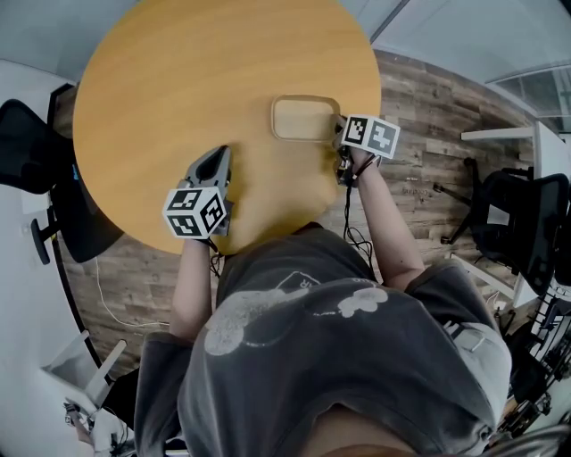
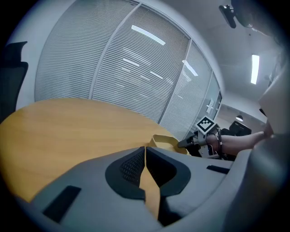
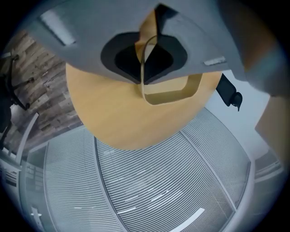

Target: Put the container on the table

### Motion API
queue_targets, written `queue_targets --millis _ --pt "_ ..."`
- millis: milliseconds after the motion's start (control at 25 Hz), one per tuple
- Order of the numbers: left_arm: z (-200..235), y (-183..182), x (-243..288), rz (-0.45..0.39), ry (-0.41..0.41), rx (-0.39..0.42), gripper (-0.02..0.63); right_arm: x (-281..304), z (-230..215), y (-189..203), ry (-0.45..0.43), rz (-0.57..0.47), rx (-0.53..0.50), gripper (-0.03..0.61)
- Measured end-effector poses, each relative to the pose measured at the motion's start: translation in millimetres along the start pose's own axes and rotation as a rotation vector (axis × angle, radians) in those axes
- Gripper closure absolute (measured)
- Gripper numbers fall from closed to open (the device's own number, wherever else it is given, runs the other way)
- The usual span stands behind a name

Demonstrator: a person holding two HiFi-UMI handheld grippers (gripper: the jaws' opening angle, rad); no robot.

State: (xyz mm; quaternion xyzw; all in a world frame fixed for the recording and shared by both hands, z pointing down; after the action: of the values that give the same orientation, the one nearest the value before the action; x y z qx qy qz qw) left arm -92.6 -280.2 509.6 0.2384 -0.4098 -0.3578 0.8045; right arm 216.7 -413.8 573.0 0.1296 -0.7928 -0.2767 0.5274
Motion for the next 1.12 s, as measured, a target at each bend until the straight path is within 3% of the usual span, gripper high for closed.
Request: queue_targets --millis 920,1120 --pt "11 2 2 0.01 -0.008 -0.03 0.604 12 -6 -6 0.038 0.012 -0.008 0.557" --pt "10 3 1 0.01 -0.002 -0.027 0.604 9 -5 -5 0.021 -0.011 -0.012 0.526"
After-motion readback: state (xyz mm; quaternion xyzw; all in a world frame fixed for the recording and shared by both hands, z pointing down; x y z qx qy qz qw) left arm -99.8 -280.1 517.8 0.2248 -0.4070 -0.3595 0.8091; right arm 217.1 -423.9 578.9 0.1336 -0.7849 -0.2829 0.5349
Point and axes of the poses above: the fingertips, and each gripper's own axes: x forward along the fingers, z to its left, y out of its underside, the point moved 7 cm from there along -x, backward along the fingers, and after that the axes turned 15 degrees about -x, right-handed, at the moved point
